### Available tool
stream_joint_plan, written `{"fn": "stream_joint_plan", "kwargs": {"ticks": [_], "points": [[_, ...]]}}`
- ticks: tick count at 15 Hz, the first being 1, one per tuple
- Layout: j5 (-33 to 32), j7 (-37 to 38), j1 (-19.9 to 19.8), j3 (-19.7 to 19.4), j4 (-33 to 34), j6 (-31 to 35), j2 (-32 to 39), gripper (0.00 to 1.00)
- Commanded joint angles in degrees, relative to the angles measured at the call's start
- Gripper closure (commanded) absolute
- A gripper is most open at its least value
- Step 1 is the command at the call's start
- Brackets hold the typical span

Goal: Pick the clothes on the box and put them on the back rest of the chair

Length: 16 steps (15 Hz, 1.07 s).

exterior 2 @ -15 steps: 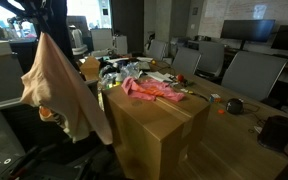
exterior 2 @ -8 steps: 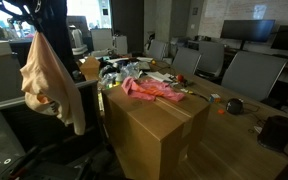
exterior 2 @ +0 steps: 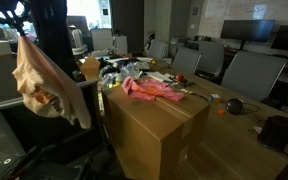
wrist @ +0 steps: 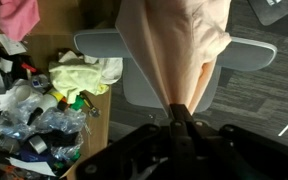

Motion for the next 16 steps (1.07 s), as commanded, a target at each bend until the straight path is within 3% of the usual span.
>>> {"fn": "stream_joint_plan", "kwargs": {"ticks": [1,6,16], "points": [[3.9,2.3,3.0,1.5,3.6,-0.5,5.7,1.0],[7.0,4.3,4.7,4.3,8.5,-1.6,13.9,1.0],[6.7,9.2,3.8,9.5,23.6,-3.1,25.5,1.0]]}}
